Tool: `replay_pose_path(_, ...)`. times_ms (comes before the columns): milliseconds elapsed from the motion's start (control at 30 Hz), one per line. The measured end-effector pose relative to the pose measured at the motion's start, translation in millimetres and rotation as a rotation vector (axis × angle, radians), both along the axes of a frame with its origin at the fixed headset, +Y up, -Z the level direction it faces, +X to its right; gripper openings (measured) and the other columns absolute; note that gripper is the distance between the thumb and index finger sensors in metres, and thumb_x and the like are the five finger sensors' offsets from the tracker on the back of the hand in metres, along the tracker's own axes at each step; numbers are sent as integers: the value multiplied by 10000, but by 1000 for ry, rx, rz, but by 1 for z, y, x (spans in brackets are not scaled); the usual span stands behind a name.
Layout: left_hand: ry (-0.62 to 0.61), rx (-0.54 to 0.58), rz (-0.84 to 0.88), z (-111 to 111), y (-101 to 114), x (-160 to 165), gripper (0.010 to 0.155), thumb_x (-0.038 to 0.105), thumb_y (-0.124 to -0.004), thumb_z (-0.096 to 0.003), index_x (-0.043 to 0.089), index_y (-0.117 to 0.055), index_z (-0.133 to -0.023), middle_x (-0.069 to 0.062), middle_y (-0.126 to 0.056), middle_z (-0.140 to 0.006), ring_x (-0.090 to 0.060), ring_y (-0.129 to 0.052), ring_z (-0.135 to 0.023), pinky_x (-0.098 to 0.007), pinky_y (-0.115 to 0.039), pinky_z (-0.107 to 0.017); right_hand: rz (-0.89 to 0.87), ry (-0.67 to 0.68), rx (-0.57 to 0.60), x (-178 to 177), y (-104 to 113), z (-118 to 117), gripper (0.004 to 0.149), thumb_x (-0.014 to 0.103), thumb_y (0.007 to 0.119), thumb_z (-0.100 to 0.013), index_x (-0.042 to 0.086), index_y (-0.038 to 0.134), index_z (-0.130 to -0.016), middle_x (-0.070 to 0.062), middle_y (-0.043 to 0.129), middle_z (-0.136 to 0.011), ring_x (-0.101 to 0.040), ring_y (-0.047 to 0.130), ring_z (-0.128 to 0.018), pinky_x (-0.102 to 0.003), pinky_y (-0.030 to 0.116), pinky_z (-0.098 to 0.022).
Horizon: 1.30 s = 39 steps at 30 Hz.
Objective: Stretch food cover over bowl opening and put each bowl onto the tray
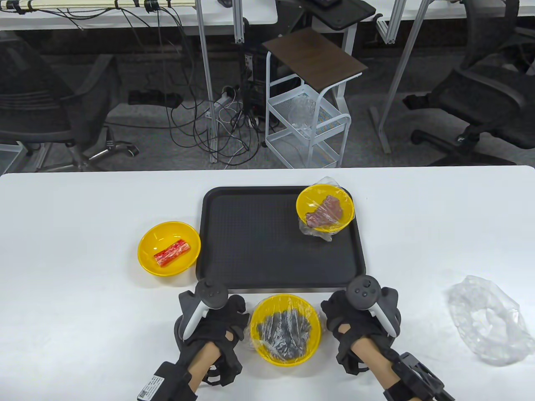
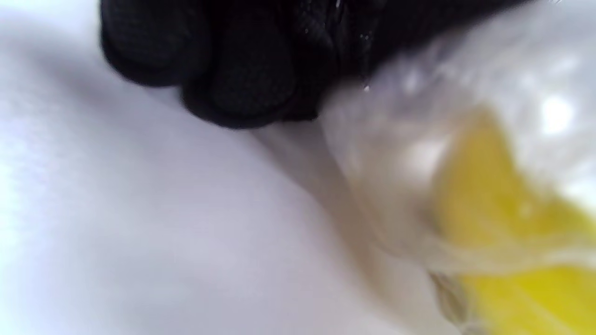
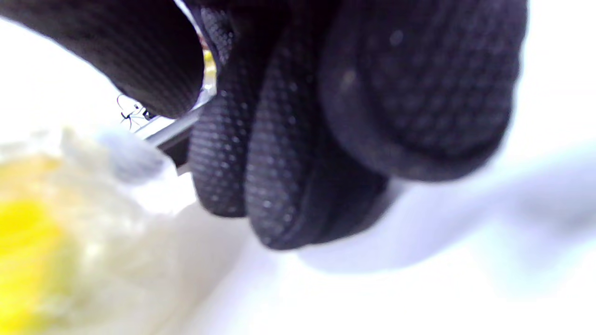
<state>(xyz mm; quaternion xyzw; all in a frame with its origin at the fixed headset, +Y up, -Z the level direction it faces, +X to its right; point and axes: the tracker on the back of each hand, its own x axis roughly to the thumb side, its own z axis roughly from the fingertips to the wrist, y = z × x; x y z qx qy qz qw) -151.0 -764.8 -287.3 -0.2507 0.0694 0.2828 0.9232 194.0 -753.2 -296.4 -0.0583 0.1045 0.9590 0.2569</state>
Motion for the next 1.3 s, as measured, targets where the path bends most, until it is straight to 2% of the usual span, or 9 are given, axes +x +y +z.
replay_pose_path(100,-9,1,60,2,5,-8,641,490,-882,-461,352,-705,-1061,-31,-805,-988,-308,-945,-708,-479,-828,-572,-30,-33,71,10,13,5,611,484,835,-441,72,840,-892,-76,1067,-587,-304,1134,-342,-349,954,-169)
replay_pose_path(200,37,50,92,7,14,-16,589,468,-838,-481,328,-740,-1045,-63,-806,-1025,-348,-934,-800,-495,-832,-568,-22,-43,173,19,31,12,683,520,811,-443,107,767,-986,-163,1001,-772,-380,1105,-462,-418,944,-245)
replay_pose_path(300,67,88,111,15,23,-16,594,545,-776,-492,280,-778,-1024,-80,-959,-899,-359,-1038,-656,-477,-893,-466,49,21,250,23,47,19,761,574,780,-444,197,635,-1089,-216,778,-1021,-532,939,-730,-569,868,-400)
replay_pose_path(367,54,34,114,20,26,-4,674,618,-760,-483,208,-776,-1017,-87,-1051,-795,-353,-1107,-526,-443,-936,-351,126,97,231,23,51,23,806,622,750,-448,282,513,-1138,-203,516,-1162,-625,680,-918,-698,717,-521)
replay_pose_path(500,-3,-60,38,24,19,24,750,644,-767,-480,132,-714,-1025,-76,-1101,-740,-294,-1183,-402,-366,-982,-223,250,140,201,20,38,25,814,673,675,-472,327,406,-1158,-164,271,-1200,-661,383,-1008,-796,521,-582)
replay_pose_path(633,69,52,99,28,13,37,545,432,-836,-492,98,-818,-921,-51,-1141,-620,-262,-1203,-306,-344,-996,-154,251,157,107,23,21,24,845,694,663,-447,344,364,-1156,-149,196,-1194,-655,231,-1009,-832,397,-581)
replay_pose_path(767,70,69,168,23,19,39,536,379,-875,-477,39,-826,-889,-93,-1140,-569,-261,-1195,-235,-330,-1002,-128,224,143,106,28,18,23,820,684,644,-469,335,369,-1158,-149,188,-1194,-648,204,-1008,-834,376,-581)
replay_pose_path(1033,168,189,178,-34,61,19,534,386,-907,-466,44,-854,-871,-80,-1155,-543,-255,-1202,-215,-325,-1008,-112,198,128,104,28,16,22,825,683,640,-462,322,385,-1159,-166,201,-1191,-647,210,-1004,-829,380,-580)
replay_pose_path(1300,361,176,141,-95,42,-11,541,402,-906,-463,55,-850,-875,-72,-1155,-539,-244,-1204,-235,-323,-1012,-134,193,118,71,30,8,23,840,681,653,-450,305,406,-1159,-176,218,-1189,-646,211,-1001,-822,379,-584)
